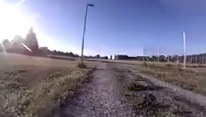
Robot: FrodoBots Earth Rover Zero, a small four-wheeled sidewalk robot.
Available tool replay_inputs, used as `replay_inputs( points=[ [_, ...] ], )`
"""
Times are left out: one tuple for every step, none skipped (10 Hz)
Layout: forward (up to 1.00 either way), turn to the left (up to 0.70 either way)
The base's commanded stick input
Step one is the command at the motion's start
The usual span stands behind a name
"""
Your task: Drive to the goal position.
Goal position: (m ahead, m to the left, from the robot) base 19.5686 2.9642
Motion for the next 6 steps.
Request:
replay_inputs(
  points=[
    [0.5, -0.19],
    [0.5, -0.5],
    [0.5, -0.43],
    [0.5, -0.11],
    [0.5, -0.04],
    [0.5, 0.0]
  ],
)
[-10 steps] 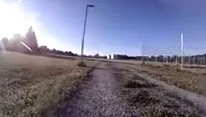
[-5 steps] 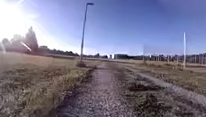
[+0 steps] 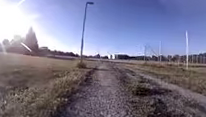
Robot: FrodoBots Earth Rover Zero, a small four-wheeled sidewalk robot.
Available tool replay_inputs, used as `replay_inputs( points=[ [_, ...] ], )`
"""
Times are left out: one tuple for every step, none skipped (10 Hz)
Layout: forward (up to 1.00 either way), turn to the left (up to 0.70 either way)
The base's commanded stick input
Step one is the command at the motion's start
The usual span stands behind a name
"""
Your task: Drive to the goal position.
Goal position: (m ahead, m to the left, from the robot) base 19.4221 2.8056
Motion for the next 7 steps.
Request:
replay_inputs(
  points=[
    [0.5, 0.0],
    [0.5, 0.0],
    [0.5, 0.0],
    [0.5, 0.0],
    [0.5, 0.0],
    [0.5, 0.0],
    [0.5, 0.0]
  ],
)
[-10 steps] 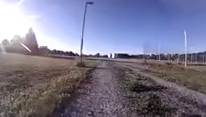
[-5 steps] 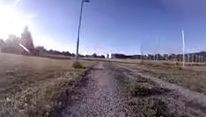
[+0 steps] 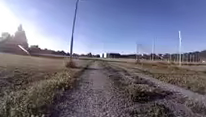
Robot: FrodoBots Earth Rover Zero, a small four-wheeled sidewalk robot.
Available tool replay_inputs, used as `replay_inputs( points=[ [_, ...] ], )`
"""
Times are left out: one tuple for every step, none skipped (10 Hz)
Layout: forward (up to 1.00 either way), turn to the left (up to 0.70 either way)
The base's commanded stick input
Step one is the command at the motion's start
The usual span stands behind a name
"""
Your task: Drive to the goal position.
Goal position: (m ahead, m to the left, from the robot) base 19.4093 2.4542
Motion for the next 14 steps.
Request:
replay_inputs(
  points=[
    [0.5, 0.0],
    [0.5, 0.0],
    [0.5, 0.0],
    [0.5, 0.0],
    [0.5, 0.0],
    [0.5, 0.0],
    [0.5, 0.0],
    [0.5, 0.0],
    [0.5, 0.0],
    [0.5, 0.0],
    [0.5, 0.0],
    [0.5, 0.0],
    [0.5, 0.0],
    [0.5, 0.0]
  ],
)
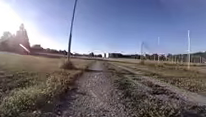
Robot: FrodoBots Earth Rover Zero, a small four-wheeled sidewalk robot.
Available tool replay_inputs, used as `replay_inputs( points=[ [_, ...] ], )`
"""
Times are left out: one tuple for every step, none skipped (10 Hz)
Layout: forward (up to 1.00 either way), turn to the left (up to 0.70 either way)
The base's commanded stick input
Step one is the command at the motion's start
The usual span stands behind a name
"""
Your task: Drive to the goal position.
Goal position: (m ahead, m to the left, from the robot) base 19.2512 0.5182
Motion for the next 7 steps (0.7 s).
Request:
replay_inputs(
  points=[
    [0.5, 0.0],
    [0.5, 0.0],
    [0.5, 0.0],
    [0.5, 0.0],
    [0.5, 0.0],
    [0.5, 0.0],
    [0.5, 0.0]
  ],
)
